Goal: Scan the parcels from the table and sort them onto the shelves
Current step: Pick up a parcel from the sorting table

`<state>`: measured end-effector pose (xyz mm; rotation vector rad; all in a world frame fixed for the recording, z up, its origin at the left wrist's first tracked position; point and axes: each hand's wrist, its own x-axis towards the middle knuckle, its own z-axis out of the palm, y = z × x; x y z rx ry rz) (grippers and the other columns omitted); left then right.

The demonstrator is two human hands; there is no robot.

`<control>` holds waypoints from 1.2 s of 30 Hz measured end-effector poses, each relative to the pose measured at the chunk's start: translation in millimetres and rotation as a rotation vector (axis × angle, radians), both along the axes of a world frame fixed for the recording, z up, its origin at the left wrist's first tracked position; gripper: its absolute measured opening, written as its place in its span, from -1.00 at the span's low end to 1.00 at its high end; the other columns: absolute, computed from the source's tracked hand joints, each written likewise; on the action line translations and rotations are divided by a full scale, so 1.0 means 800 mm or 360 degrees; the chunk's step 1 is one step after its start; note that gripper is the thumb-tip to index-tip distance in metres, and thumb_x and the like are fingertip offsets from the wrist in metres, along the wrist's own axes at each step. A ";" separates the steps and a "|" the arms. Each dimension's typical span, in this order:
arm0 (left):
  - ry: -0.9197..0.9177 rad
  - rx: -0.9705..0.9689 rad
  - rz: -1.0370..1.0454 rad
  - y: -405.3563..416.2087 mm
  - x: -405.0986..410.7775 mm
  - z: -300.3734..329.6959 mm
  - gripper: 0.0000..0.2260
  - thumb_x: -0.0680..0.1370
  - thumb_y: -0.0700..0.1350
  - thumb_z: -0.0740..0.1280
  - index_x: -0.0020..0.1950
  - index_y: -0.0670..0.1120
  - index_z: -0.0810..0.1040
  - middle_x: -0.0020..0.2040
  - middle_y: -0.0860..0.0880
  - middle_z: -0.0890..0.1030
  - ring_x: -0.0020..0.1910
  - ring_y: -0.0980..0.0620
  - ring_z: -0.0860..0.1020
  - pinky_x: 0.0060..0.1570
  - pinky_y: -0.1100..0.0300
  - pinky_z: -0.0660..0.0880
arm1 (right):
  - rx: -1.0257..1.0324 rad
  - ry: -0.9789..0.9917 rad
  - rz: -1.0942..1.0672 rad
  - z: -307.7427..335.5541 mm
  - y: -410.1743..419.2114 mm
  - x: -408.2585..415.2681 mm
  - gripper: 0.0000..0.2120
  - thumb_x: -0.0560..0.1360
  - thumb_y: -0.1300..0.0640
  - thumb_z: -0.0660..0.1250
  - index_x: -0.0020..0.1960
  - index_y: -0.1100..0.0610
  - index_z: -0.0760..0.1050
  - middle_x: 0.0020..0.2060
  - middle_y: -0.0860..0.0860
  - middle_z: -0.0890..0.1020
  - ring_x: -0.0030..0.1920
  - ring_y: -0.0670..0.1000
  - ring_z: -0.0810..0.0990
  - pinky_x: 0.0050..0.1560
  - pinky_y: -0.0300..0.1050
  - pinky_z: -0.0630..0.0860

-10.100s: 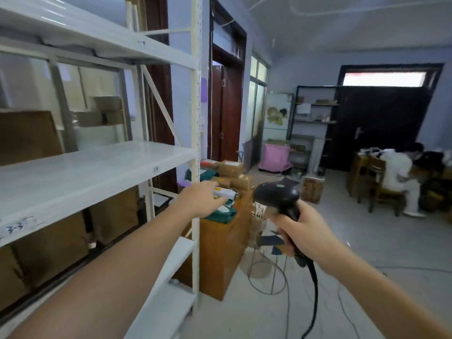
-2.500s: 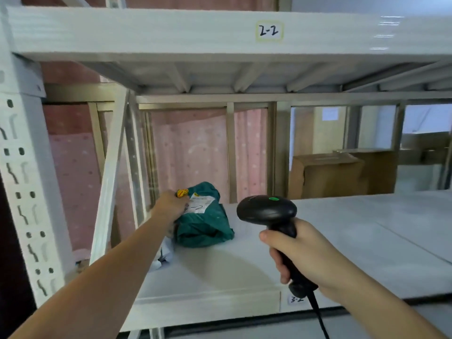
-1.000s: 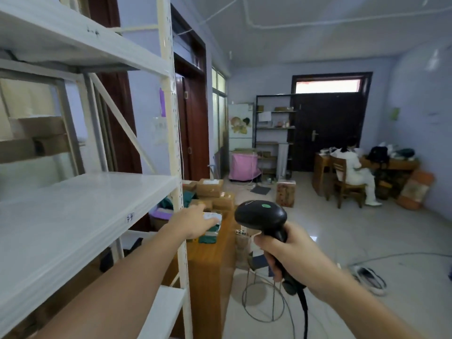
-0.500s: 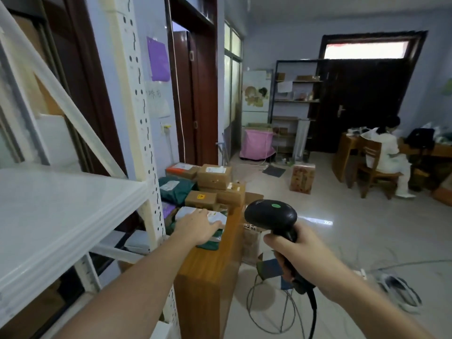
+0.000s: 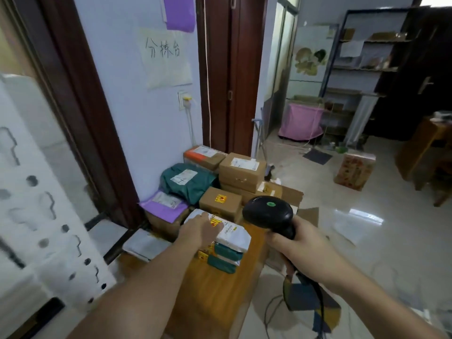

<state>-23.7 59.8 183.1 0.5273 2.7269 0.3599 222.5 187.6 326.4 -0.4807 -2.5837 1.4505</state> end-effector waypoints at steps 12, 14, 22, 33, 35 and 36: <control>-0.0370 0.0188 0.0643 0.071 -0.093 -0.120 -0.03 0.51 0.50 0.26 0.67 -0.13 0.09 0.58 -0.14 0.35 0.41 -0.21 0.49 0.31 -0.14 0.51 | -0.0173 -0.0250 0.0257 -0.060 0.118 -0.178 -0.97 0.54 0.13 0.35 -0.06 0.06 0.50 -0.51 0.01 0.54 -0.48 0.02 0.52 -0.31 0.02 0.58; -0.0534 0.0400 0.0918 0.081 -0.094 -0.142 0.10 0.38 0.55 0.36 0.65 -0.13 0.11 0.56 -0.12 0.36 0.38 -0.17 0.52 0.25 -0.05 0.52 | -0.0185 -0.0287 0.0327 -0.068 0.138 -0.198 -0.92 0.54 0.13 0.36 -0.03 0.13 0.50 -0.53 0.02 0.53 -0.49 0.04 0.51 -0.32 -0.01 0.56; -0.0755 0.0825 0.1651 0.140 -0.061 -0.194 0.11 0.20 0.50 0.53 0.55 -0.08 0.27 0.43 -0.12 0.37 0.37 -0.13 0.48 0.22 0.07 0.50 | -0.0338 -0.0468 0.0607 -0.094 0.202 -0.248 -0.89 0.55 0.15 0.37 -0.12 0.13 0.49 -0.50 0.00 0.51 -0.49 -0.02 0.50 -0.38 -0.13 0.53; -0.0969 0.1042 0.2151 0.174 -0.035 -0.223 -0.01 0.29 0.33 0.63 0.43 -0.09 0.16 0.29 -0.17 0.47 0.22 -0.20 0.58 0.08 -0.15 0.68 | -0.0394 -0.0562 0.0801 -0.120 0.249 -0.268 -0.90 0.56 0.12 0.37 -0.08 0.11 0.48 -0.42 0.03 0.51 -0.46 -0.03 0.50 -0.37 -0.17 0.53; -0.0993 0.1099 0.2147 0.171 -0.030 -0.217 -0.09 0.34 0.30 0.62 0.39 -0.09 0.18 0.25 -0.17 0.50 0.16 -0.20 0.62 -0.08 -0.10 0.71 | -0.0398 -0.0561 0.0813 -0.122 0.249 -0.271 -0.90 0.55 0.12 0.37 -0.09 0.11 0.48 -0.42 0.03 0.52 -0.46 0.00 0.51 -0.35 -0.15 0.54; -0.0999 0.1114 0.2143 0.168 -0.027 -0.214 -0.14 0.37 0.28 0.61 0.36 -0.09 0.18 0.22 -0.17 0.52 0.12 -0.19 0.65 -0.15 -0.06 0.71 | -0.0395 -0.0563 0.0825 -0.122 0.249 -0.272 -0.90 0.55 0.11 0.37 -0.09 0.11 0.48 -0.43 0.03 0.53 -0.46 0.00 0.51 -0.36 -0.15 0.54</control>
